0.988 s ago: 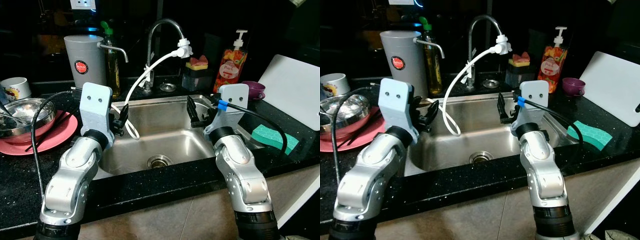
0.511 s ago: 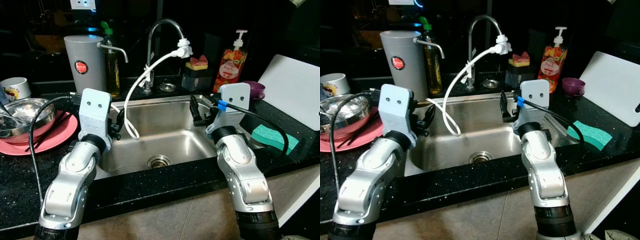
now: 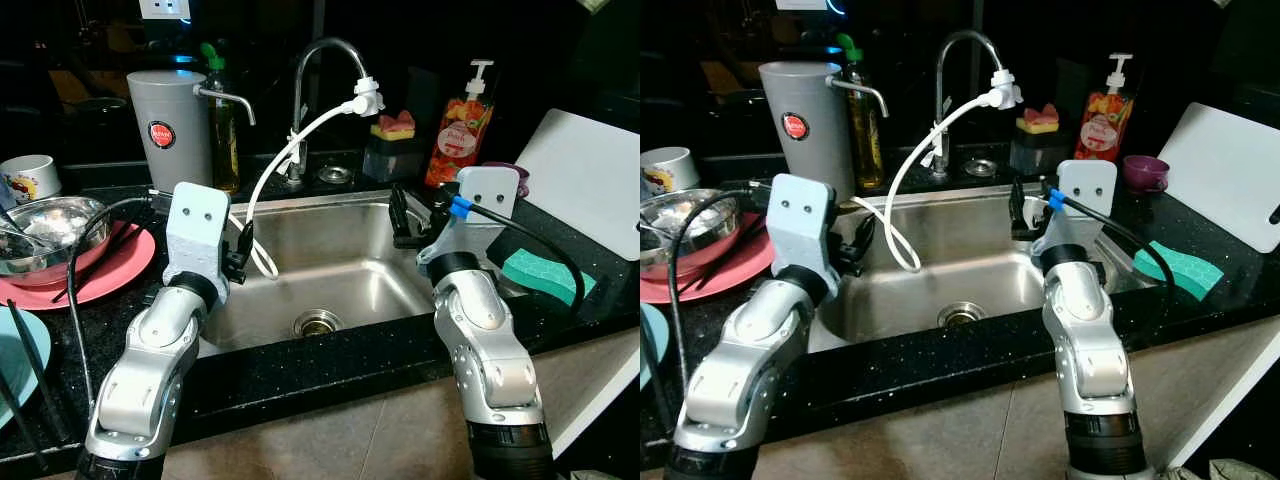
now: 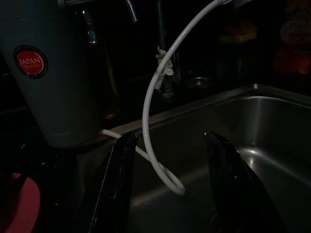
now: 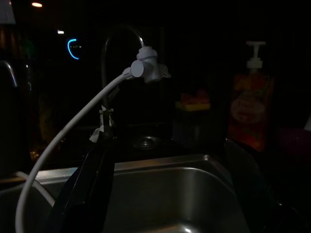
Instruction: Kitchen organization
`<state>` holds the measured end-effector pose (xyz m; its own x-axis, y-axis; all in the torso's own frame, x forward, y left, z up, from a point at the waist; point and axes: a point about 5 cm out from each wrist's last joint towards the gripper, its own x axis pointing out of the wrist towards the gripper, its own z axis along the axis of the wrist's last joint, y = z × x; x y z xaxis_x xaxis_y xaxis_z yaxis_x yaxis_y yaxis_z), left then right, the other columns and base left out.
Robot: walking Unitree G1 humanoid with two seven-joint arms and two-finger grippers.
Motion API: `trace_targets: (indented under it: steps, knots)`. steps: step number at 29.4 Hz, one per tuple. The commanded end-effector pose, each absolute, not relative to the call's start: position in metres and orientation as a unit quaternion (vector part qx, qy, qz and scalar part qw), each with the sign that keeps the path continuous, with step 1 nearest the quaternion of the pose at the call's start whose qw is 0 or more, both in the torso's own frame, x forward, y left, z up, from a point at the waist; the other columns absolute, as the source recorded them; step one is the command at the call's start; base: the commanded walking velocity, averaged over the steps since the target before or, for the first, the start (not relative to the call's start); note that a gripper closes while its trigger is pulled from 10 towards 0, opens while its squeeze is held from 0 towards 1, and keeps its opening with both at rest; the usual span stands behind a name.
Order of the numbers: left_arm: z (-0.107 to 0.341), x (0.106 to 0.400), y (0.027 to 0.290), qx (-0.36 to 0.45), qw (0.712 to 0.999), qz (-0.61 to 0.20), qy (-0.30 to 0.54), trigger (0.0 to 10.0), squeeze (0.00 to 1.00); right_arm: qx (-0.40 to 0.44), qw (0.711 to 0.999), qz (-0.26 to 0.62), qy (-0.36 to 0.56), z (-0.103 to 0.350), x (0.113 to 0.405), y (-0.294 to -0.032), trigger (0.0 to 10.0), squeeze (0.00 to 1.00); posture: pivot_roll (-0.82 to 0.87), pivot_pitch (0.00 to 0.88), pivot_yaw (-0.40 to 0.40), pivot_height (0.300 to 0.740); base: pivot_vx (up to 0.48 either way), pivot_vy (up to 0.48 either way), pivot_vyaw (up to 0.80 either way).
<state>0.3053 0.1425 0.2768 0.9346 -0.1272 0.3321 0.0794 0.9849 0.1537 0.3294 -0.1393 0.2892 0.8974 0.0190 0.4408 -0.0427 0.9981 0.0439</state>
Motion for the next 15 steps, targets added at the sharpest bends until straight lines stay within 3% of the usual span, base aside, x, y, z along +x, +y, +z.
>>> trace_targets:
  steps: [1,15]
  knots:
    - [0.2772,0.3036,0.142,0.067,0.98,-0.055,-0.179,10.0,0.0,0.049,0.973,0.017,-0.223,0.2869,0.3306,-0.1403,10.0,0.0,0.05,0.059,-0.065,0.74,0.0,0.0,0.0]
    - [0.2791,0.3043,0.1411,0.066,0.979,-0.055,-0.187,10.0,0.0,0.088,0.971,0.027,-0.219,0.2878,0.3313,-0.1435,10.0,0.0,0.05,0.058,-0.067,0.74,0.0,0.0,0.0]
